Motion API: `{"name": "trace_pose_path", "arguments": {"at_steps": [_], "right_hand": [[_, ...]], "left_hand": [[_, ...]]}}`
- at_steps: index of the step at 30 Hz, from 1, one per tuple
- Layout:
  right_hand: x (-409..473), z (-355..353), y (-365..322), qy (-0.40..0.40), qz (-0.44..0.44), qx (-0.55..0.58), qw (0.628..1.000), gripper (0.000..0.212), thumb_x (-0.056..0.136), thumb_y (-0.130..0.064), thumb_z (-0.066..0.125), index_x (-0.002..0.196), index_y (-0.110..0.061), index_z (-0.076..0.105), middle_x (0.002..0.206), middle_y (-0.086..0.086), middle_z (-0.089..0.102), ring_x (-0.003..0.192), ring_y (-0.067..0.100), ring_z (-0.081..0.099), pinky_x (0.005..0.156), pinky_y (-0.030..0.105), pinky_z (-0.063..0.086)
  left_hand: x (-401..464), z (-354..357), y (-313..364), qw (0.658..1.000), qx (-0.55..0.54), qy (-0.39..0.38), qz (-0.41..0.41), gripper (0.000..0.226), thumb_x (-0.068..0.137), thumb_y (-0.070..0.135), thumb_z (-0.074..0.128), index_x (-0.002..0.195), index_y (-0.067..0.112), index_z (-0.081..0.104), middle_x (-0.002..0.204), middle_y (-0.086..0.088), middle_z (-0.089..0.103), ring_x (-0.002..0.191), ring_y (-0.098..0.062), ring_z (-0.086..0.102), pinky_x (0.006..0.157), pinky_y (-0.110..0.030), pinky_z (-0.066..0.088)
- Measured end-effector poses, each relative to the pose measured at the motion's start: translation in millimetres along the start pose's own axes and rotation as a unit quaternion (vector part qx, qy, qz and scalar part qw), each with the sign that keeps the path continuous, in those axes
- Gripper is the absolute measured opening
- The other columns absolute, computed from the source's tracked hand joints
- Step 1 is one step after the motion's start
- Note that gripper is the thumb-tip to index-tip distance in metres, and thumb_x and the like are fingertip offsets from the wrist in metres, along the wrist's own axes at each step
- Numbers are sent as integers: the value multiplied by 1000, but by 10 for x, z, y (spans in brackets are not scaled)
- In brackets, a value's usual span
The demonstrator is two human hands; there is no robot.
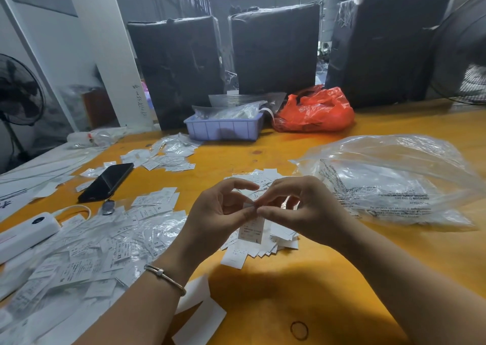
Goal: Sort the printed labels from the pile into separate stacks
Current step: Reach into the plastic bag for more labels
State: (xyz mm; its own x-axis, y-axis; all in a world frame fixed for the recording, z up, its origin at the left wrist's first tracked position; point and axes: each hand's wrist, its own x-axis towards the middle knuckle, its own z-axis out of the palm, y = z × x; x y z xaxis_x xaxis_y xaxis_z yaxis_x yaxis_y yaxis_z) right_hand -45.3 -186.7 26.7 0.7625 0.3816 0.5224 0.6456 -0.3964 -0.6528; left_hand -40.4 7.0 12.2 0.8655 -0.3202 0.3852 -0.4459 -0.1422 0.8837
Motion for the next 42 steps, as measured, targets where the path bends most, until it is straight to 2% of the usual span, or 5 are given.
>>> {"name": "trace_pose_path", "arguments": {"at_steps": [9, 21, 30, 36, 42], "right_hand": [[-1, 51, 87, 18, 38, 97, 994, 26, 75, 5, 75, 98, -6, 71, 71, 4, 72, 64, 17, 70, 66, 31, 58], [21, 31, 111, 85, 34, 165, 982, 29, 76, 9, 72, 96, -11, 69, 74, 7, 74, 63, 19, 70, 66, 31, 58], [61, -81, 241, 169, 112, 18, 979, 16, 83, -5, 70, 97, -13, 73, 81, 1, 73, 71, 19, 69, 70, 36, 56], [16, -60, 377, 46, 211, -147, 965, 27, 81, -11, 68, 104, -25, 69, 102, -8, 68, 92, 10, 61, 86, 38, 52], [10, 8, 356, -34, 176, -175, 968, 47, 73, -37, 79, 117, -31, 63, 126, -12, 57, 118, 9, 50, 99, 32, 41]], "left_hand": [[15, -6, -5, 1000, 6, 15, -2, 19, 87, -3, 64, 104, 8, 65, 85, -11, 75, 86, -19, 73, 71, -27, 58], [-12, -21, 94, 999, 45, 27, -8, 21, 71, 24, 73, 87, 11, 74, 88, -7, 74, 83, -29, 65, 70, -48, 57], [44, -179, -6, 990, 77, 117, -21, 15, 86, 1, 66, 82, 15, 71, 83, -2, 72, 84, -17, 67, 71, -26, 57], [79, -317, -159, 930, 242, 260, -92, 19, 88, 11, 55, 104, 22, 58, 71, -1, 59, 66, -17, 55, 55, -27, 40], [59, -497, -172, 824, 470, 229, -218, 18, 89, 21, 49, 75, 19, 61, 71, -4, 62, 66, -21, 53, 57, -28, 38]]}}
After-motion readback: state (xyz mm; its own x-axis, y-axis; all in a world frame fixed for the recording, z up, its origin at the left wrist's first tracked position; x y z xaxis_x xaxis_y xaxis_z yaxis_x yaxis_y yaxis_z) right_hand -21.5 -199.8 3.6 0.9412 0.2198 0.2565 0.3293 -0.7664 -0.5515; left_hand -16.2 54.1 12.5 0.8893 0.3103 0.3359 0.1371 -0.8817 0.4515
